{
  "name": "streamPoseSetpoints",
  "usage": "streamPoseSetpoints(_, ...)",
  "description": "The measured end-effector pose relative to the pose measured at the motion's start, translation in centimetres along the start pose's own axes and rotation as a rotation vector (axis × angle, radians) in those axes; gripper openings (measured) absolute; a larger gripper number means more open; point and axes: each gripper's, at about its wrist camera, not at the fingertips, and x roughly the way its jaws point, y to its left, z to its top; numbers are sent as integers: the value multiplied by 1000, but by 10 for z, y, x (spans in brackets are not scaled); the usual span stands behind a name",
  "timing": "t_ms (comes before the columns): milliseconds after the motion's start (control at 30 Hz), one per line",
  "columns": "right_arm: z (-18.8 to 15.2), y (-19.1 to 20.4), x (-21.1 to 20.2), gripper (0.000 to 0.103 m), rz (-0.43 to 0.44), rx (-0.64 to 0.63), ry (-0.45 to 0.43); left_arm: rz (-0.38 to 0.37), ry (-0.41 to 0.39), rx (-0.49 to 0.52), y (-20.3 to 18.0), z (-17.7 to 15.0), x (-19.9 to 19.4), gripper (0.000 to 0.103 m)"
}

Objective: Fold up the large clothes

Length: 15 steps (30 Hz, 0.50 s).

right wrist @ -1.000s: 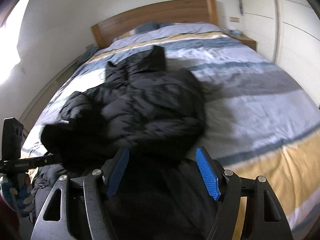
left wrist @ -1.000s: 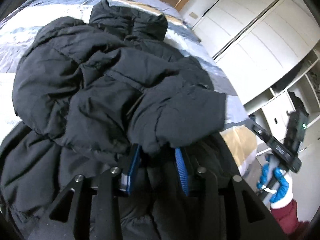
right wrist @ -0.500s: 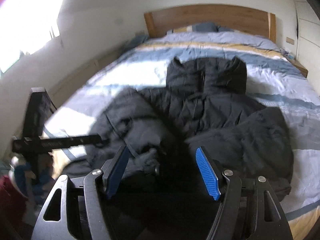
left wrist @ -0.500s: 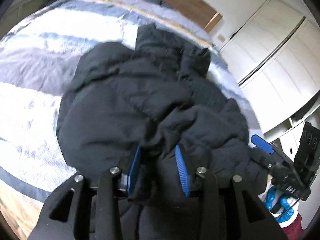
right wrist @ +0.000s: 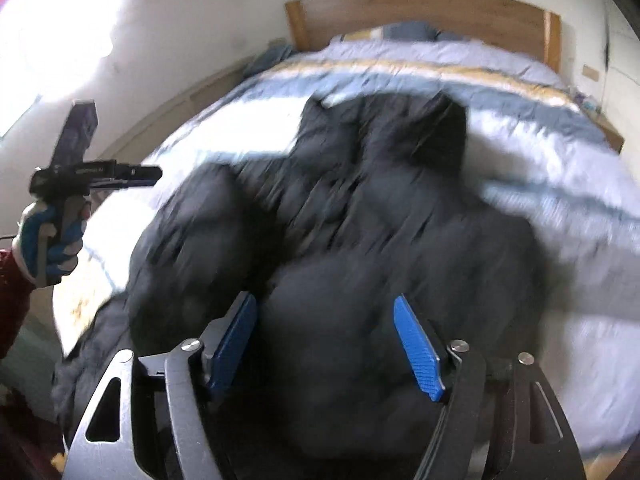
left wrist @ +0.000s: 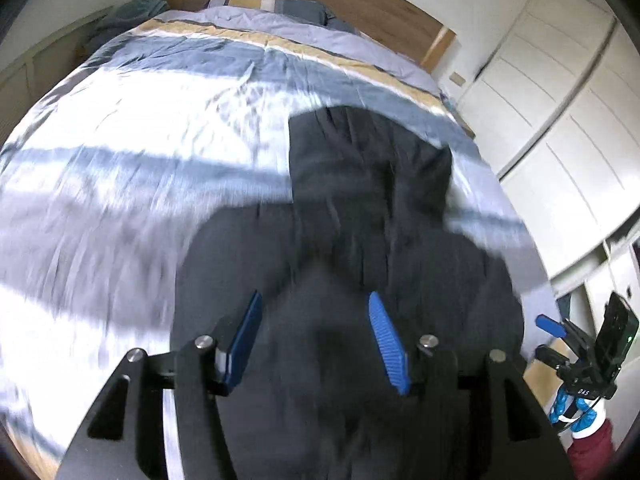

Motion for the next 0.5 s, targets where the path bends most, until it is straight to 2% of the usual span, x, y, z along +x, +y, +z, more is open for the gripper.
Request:
streamPoseSetpoints(67,41,-40,10,77,-33,35,-47,-5,14,-29,7,43,26,54)
streamPoseSetpoints(133,78,-72,28,83,-50,71,-78,-42,40,-40,12,88,60,54)
streamPoseSetpoints(200,113,-106,55,87,-65,107,-86,-55,64,-43,13,124,96,54)
streamPoseSetpoints(267,148,-142,94,87,-32,159,-70,-114,87,-65,18,150,138,54)
streamPoseSetpoints(333,171,-174,137,88,8,218,-43,-127,102,-77,21,162,172,54)
streamPoseSetpoints(433,188,-198,188,88,20,237,-21,-112,113,-78,30,176,223,54)
streamPoseSetpoints(500,194,-211,220,88,81,266,-12,-170,109,-113,39,183,250,54)
